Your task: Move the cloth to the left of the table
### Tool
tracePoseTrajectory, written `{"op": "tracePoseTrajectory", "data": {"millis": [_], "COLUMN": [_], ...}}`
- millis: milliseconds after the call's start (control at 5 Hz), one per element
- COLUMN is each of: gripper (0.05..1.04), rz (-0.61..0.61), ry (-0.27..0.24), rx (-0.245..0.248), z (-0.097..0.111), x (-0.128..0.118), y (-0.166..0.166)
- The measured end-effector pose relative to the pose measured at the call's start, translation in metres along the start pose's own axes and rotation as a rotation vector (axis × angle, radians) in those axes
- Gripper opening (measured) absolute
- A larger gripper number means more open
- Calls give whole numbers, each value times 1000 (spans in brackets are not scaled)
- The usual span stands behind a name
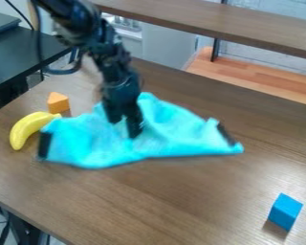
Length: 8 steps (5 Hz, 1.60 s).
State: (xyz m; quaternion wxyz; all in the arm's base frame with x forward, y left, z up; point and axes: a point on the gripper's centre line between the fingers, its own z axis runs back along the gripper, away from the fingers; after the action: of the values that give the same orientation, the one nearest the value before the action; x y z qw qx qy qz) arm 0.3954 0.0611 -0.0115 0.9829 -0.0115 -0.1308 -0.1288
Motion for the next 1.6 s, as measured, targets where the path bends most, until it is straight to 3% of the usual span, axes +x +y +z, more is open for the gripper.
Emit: {"op": "tracePoseTrajectory", "data": {"millis": [400,600,800,1200,1600], "gripper": [999,999,997,999,999], "rz": [157,192,167,-6,-126], "ry": [-18,-11,-20,19,25], "rx": [22,22,27,-19,-18], "z": [-20,-25,-24,-6,10], "x": [86,102,90,11,-58], "y": [20,24,19,-13,-14]}}
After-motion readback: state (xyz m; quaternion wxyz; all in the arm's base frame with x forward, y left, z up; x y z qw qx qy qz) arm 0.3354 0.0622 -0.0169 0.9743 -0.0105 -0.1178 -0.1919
